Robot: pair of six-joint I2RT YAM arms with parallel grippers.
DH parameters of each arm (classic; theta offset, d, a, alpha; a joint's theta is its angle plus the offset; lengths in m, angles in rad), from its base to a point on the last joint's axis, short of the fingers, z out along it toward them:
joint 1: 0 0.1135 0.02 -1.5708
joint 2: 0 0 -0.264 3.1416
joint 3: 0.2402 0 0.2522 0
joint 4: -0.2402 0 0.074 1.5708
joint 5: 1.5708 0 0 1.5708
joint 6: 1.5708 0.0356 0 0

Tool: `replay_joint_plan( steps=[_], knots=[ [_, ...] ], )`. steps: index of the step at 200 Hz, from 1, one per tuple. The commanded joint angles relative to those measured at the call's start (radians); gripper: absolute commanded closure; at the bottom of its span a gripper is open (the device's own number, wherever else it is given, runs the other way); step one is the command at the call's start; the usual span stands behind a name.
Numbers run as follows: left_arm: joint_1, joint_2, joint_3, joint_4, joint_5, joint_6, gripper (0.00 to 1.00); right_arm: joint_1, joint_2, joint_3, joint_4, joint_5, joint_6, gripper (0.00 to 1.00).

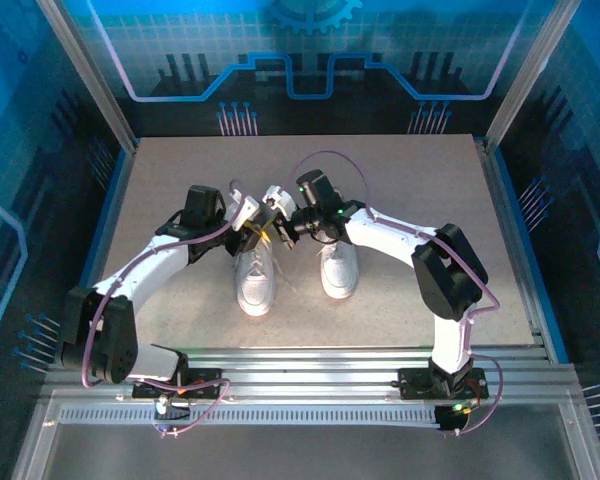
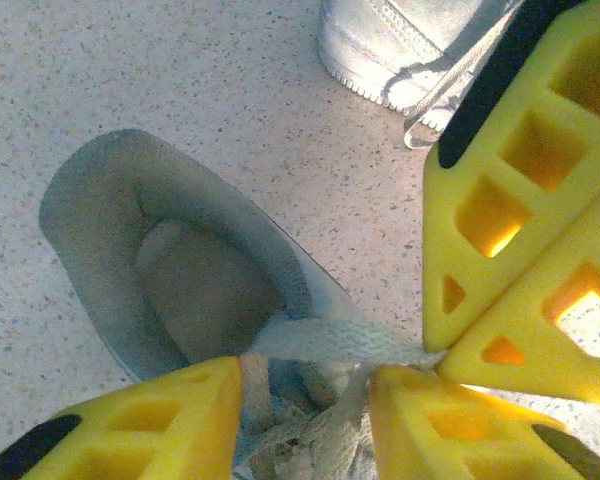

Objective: Tie the shoes

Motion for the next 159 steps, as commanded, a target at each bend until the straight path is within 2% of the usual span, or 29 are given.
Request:
replay_joint_plan(
  steps=[1, 34, 93, 111, 159],
  knots=[
    [0.005, -0.021, -0.002, -0.014, -0.004, 0.091, 0.58, -0.015, -0.024, 0.018, -0.006, -0.058, -0.038, 1.0],
    [0.005, -0.003, -0.005, 0.009, 0.016, 0.182, 0.49, -0.021, -0.018, 0.03, -0.027, -0.087, -0.062, 1.0],
    [0.03, 0.034, 0.015, 0.015, 0.092, 0.265, 0.59, -0.028, -0.012, 0.059, -0.104, -0.098, -0.128, 1.0],
    [0.044, 0.028, 0.014, 0.02, 0.133, 0.285, 0.59, -0.032, -0.012, 0.061, -0.118, -0.096, -0.141, 1.0],
    [0.054, 0.019, 0.026, -0.007, 0.173, 0.338, 0.5, -0.043, -0.009, 0.068, -0.127, -0.114, -0.154, 1.0]
  ],
)
